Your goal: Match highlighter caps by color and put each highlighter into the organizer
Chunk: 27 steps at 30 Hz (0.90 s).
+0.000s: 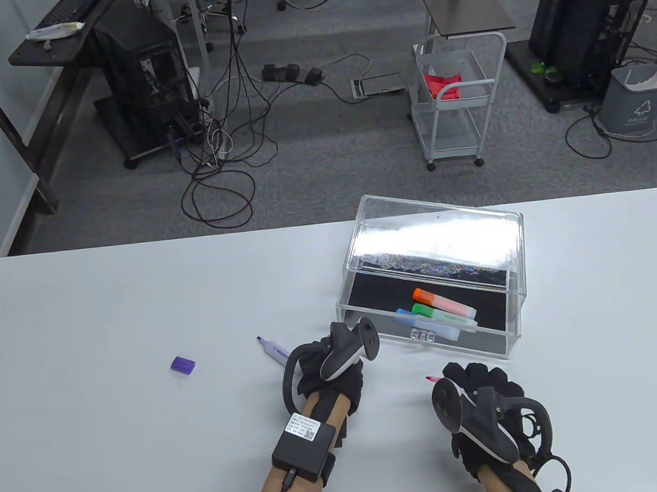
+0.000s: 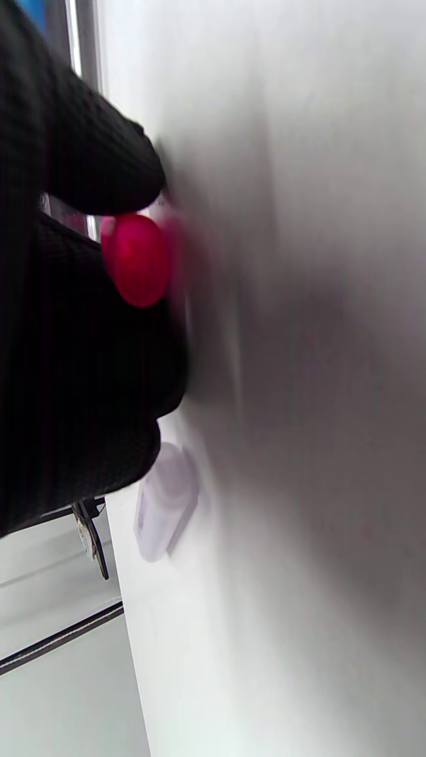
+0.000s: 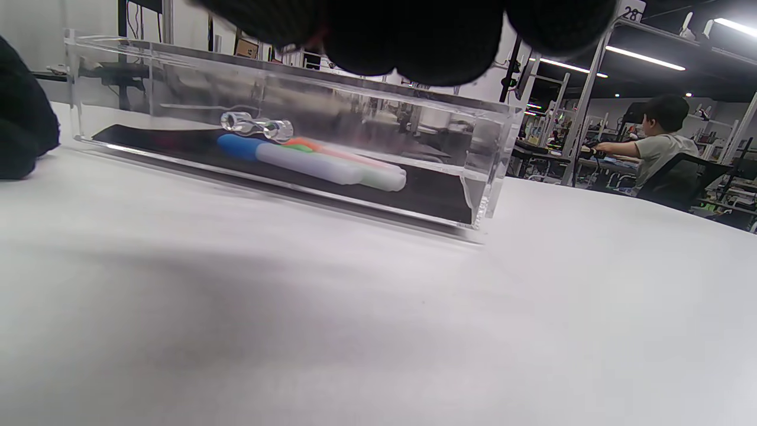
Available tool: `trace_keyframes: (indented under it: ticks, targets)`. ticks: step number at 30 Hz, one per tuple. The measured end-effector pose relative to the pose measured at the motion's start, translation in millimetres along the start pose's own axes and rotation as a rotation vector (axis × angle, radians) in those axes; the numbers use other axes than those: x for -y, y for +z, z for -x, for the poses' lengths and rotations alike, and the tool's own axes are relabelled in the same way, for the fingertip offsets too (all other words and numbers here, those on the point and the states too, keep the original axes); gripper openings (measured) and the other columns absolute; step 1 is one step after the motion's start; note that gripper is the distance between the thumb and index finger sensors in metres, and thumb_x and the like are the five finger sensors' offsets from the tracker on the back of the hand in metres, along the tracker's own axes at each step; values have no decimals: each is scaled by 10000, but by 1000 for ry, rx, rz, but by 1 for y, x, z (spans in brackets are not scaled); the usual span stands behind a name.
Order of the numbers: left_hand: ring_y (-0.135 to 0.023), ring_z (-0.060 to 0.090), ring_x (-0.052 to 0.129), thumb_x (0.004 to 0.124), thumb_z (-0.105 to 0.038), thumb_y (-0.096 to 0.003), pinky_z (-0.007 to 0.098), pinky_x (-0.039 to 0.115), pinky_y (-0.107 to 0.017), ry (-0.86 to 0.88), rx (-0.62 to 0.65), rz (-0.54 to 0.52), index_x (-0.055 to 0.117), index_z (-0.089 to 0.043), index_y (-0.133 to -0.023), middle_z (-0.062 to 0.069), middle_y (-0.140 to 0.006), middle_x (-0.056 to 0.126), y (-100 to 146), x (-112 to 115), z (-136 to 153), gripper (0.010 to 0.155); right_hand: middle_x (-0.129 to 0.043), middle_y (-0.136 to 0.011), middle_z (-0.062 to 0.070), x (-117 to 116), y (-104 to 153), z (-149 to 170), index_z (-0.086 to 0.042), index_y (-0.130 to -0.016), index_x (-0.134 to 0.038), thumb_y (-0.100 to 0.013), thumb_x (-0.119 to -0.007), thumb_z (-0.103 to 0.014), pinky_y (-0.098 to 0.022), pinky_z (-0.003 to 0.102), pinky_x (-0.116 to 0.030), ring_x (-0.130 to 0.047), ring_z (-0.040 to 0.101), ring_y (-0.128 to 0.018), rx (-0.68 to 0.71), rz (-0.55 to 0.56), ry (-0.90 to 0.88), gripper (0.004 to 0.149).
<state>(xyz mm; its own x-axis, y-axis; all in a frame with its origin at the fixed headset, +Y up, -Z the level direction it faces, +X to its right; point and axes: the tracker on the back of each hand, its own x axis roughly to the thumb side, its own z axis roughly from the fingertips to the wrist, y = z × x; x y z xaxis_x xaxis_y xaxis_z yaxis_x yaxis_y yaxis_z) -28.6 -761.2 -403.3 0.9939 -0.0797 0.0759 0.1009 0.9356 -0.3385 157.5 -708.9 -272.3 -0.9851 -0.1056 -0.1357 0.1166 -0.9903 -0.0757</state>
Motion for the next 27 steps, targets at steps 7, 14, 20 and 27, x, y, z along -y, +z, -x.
trace_keyframes:
  ticks: [7, 14, 20, 27]
  targets:
    - [-819, 291, 968, 745, -488, -640, 464, 819, -673, 177, 93, 8, 646, -317, -1140, 22, -1007, 816, 14, -9, 13, 538, -696, -937, 85, -2, 0, -2, -262, -948, -598, -457, -732, -281, -566, 570, -669, -786, 289, -747, 12, -13, -28, 509]
    - [-815, 284, 968, 757, -486, -632, 453, 829, -668, 398, 194, -86, 688, -308, -1103, 15, -1001, 815, 52, -25, 37, 508, -716, -932, 107, -4, 4, -8, -233, -947, -614, -453, -731, -276, -556, 570, -696, -813, 298, -738, 40, -19, -92, 509]
    - [-786, 259, 998, 789, -503, -611, 429, 859, -646, 543, 257, -203, 692, -282, -1075, -5, -967, 846, 91, -23, 61, 523, -726, -942, 119, -5, 8, -11, -355, -942, -610, -457, -716, -320, -560, 649, -709, -830, 401, -793, 62, -57, -215, 498]
    - [-754, 246, 1036, 823, -509, -590, 412, 895, -619, 821, 259, -258, 714, -275, -1036, -22, -937, 880, 117, -1, 94, 515, -764, -872, 101, -8, 14, -19, -390, -939, -586, -452, -706, -349, -489, 576, -759, -885, 304, -639, 122, -54, -297, 504]
